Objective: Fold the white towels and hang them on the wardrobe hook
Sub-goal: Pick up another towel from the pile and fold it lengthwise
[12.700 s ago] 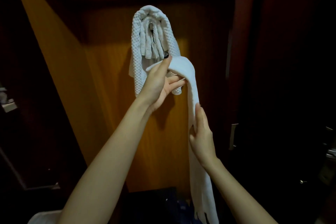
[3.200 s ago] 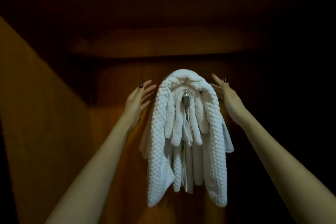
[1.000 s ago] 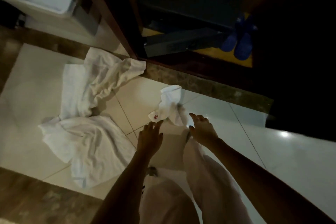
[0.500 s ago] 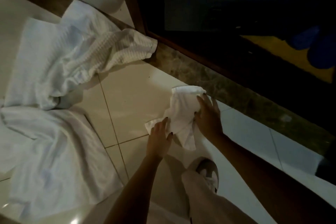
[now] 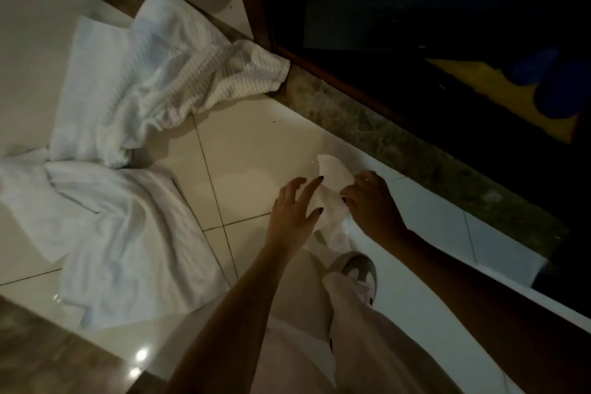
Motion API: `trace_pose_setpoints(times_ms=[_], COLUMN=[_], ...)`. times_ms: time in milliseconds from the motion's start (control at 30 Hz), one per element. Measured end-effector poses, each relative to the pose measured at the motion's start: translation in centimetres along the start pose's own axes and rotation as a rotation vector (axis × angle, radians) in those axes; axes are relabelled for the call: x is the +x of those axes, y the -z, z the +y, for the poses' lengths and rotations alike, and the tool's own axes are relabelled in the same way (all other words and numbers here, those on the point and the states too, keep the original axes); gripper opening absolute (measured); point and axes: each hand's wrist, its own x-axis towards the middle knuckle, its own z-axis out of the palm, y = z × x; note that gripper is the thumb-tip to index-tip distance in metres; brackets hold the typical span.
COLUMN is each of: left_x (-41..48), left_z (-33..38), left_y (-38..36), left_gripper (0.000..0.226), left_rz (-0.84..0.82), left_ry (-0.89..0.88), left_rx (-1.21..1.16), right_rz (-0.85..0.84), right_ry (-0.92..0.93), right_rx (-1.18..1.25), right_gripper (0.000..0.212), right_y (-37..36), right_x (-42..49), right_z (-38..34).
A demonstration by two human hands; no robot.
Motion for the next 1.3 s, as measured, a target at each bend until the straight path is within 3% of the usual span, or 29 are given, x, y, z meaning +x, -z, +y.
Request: trace_pose_setpoints(times_ms=[133,333,433,567,733,867,1133,1300], left_x=[-1.6,-6.1,-8.7,-12.3,-17.9,-22.6,-29.3,-30.9], left_z=[4.6,12.6,16.3,20.3,24.9,28.5,35.6,40.2], left_y=[5.7,16.9,23.5,32.4,43.2,50.3,59.1,62.7], left_gripper=[0.022,0.005,0.007,0.011,0.017,0.015,0.016,0.014], left_rz=[0.035,0.135,0.261,0.267,0.244,0.326,0.413,0.396], left_ry=[-0.09,-0.265,-0.328,-0.317,-0.397,-0.495,-0.515,-0.588], left_rx=[0.039,-0.019,-0.102,-0.133,-0.096,-0.144,-0.326,-0.288], right_rz=[-0.06,-0.145,-0.018,0.149,0.479,0.666,0.68,0.715], right_ry=[0.037,-0.044,-0.061,-0.177,-0.264,-0.304,-0.229,-0.232], right_rx=[0.032,0.113,0.162,0.154,0.47,0.595,0.333,0.312], right_gripper=[0.016,0.029,0.025,0.015,0.015,0.014,0.025,0.012], right_y=[6.1,17.1,21.5,26.9,35.6,42.1,51.4,56.9], right_x=[-4.3,-9.5,-12.8,-16.7,-22.2,-27.0,-37.2,-43.1], right_z=[-2.5,-6.9,-9.6,-13.7,-19.5,-23.5,-28.9,-28.8])
